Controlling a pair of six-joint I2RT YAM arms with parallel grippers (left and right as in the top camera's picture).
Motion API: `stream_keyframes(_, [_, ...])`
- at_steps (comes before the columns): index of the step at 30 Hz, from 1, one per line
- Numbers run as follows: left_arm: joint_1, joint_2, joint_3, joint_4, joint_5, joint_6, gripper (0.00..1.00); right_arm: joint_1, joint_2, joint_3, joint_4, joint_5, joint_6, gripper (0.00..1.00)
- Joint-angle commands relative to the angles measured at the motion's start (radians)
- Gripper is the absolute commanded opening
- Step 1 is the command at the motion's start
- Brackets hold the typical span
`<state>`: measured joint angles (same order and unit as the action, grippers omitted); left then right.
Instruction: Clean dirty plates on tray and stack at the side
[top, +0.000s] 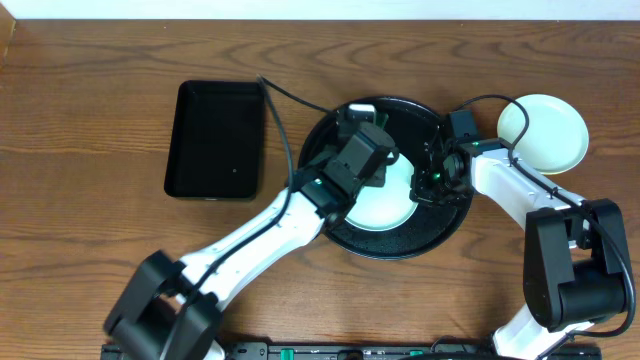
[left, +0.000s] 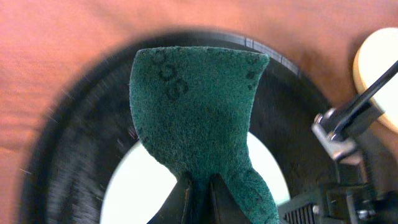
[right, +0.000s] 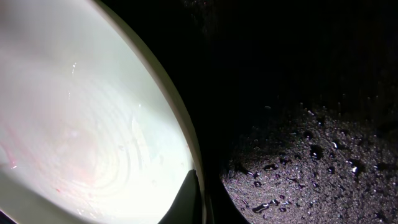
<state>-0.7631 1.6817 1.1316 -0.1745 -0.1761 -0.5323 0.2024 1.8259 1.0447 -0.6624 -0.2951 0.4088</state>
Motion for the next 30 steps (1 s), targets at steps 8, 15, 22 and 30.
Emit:
stream_keyframes(8, [-0.001, 0.221, 0.0, -0.002, 0.092, -0.062, 0.07, -0.002, 0.011, -0.005, -0.014, 0.055, -0.021, 0.01])
stream_keyframes(15, [0.001, 0.204, 0.0, -0.12, -0.291, 0.008, 0.07, -0.002, 0.011, -0.005, -0.024, 0.055, -0.021, 0.01])
stream_keyframes(22, [0.002, 0.073, 0.0, -0.229, -0.56, 0.008, 0.08, -0.002, 0.011, -0.005, -0.034, 0.055, -0.021, 0.01])
stream_keyframes(30, [0.07, -0.144, 0.0, -0.235, -0.41, 0.003, 0.07, -0.002, -0.051, 0.013, -0.055, 0.051, -0.05, 0.01])
